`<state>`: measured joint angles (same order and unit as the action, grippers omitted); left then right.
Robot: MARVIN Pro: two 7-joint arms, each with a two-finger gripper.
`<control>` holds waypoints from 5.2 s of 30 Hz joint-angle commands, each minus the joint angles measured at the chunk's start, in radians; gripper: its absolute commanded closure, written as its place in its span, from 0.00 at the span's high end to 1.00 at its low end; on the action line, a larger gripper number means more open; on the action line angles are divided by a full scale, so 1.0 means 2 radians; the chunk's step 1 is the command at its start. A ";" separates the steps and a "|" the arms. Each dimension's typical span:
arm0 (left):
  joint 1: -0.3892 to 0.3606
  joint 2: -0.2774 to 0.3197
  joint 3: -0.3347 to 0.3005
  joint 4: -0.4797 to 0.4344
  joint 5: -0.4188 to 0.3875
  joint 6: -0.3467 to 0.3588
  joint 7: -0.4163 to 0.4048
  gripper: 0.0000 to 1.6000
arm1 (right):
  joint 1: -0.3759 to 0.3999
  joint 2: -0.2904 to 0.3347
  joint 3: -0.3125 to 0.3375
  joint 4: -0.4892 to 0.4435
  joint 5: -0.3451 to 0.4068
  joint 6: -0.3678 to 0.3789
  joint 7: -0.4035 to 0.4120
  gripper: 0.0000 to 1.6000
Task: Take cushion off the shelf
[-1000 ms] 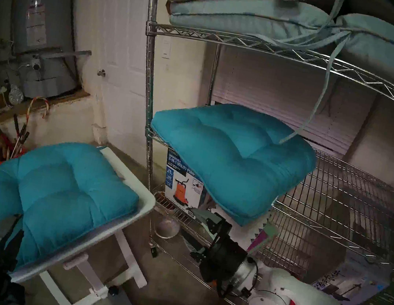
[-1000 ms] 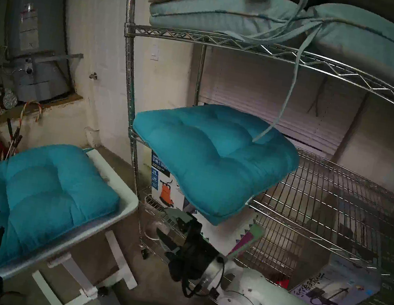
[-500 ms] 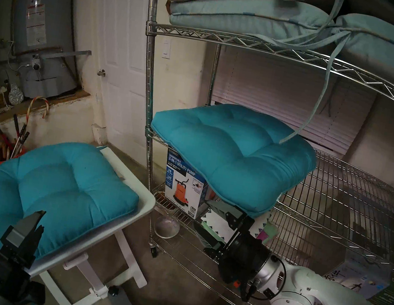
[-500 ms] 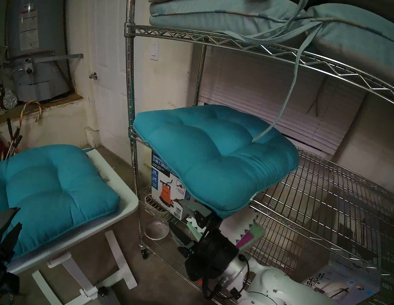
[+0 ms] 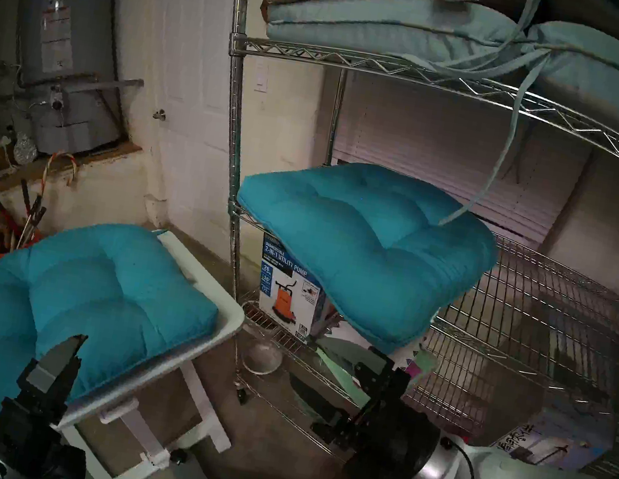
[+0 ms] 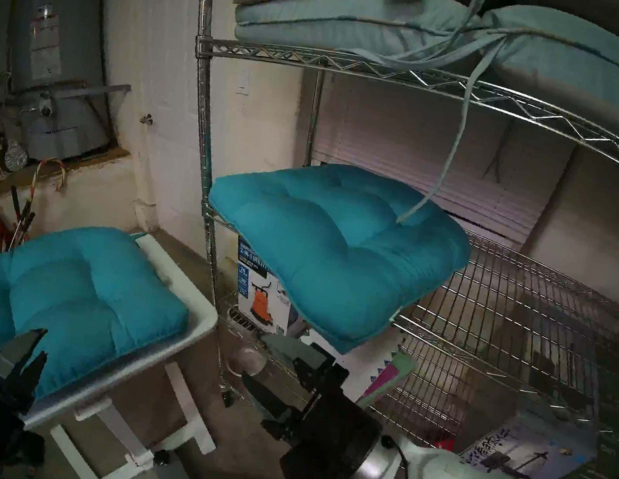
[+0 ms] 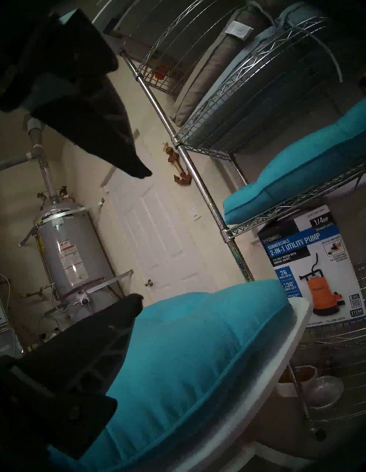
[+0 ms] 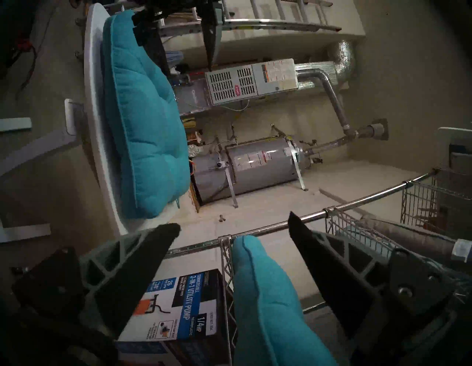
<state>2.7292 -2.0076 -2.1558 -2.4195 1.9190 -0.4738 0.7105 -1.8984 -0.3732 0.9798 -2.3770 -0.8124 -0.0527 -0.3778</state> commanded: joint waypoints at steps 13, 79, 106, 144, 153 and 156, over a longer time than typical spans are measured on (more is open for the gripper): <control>0.040 0.000 0.019 -0.012 -0.011 0.038 0.015 1.00 | -0.014 0.052 0.064 -0.013 0.069 0.040 -0.029 1.00; 0.045 0.000 0.031 -0.011 -0.033 0.048 0.007 1.00 | -0.133 0.129 0.214 0.069 0.141 0.000 -0.112 0.00; 0.037 0.001 0.030 -0.012 -0.036 0.045 0.004 1.00 | -0.253 0.137 0.275 0.069 0.128 0.006 -0.212 0.00; -0.071 0.048 0.033 -0.012 -0.028 0.048 -0.055 1.00 | -0.376 0.068 0.360 0.103 0.084 0.017 -0.308 0.00; -0.128 0.075 0.048 -0.006 -0.021 0.046 -0.088 1.00 | -0.411 0.042 0.394 0.099 0.071 0.002 -0.310 0.00; -0.148 0.083 0.056 -0.003 -0.018 0.046 -0.100 1.00 | -0.425 0.031 0.409 0.097 0.066 -0.005 -0.309 0.00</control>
<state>2.5351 -1.8910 -2.0660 -2.4179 1.8740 -0.3784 0.5360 -2.6806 -0.2523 1.7393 -2.1648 -0.6705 -0.0431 -0.9729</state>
